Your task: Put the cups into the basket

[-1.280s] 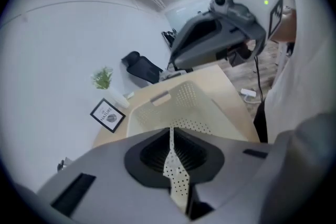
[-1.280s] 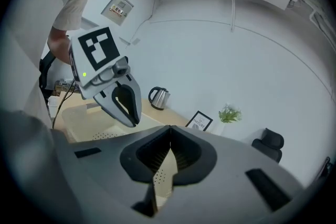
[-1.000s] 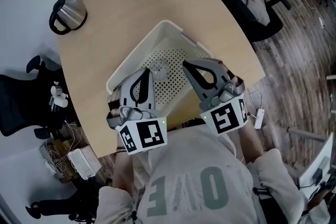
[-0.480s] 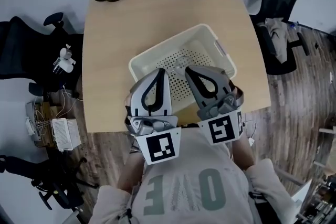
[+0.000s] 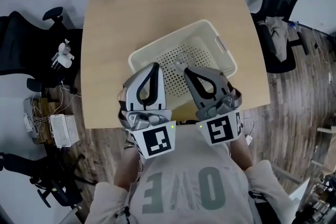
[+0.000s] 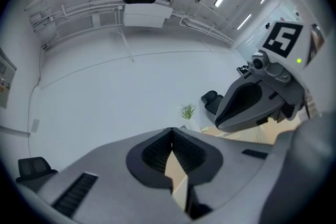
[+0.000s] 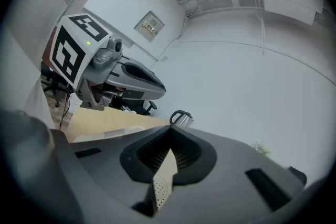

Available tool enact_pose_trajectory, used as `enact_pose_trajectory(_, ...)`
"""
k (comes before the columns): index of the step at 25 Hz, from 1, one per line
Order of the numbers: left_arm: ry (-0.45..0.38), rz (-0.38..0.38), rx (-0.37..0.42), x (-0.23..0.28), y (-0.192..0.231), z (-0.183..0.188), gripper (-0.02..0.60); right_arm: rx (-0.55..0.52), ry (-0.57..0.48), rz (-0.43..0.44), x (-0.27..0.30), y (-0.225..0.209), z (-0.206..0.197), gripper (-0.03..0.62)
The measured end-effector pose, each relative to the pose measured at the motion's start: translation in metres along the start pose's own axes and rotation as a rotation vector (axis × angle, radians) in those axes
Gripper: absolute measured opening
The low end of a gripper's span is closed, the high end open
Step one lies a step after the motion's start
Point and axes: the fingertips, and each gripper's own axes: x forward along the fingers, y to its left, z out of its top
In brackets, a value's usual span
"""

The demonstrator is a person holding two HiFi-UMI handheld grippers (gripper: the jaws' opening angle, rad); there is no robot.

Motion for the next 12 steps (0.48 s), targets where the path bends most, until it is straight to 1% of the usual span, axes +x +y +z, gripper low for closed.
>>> enact_pose_trajectory(5,0.024,-0.027,0.038,0.003,-0.001,-0.002,0.009,0.013,0.008,-0.019,-0.003,-0.003,-0.003,-0.002)
enact_pose_trajectory(8,0.004,-0.038,0.032,0.004,-0.008,-0.003,0.009,0.018,0.012,-0.027,-0.004,-0.005,-0.004,-0.002)
enact_pose_trajectory(12,0.009,-0.053,0.027,0.004,-0.013,-0.005,0.009,0.019,0.008,-0.038,-0.005,-0.008,-0.004,-0.002)
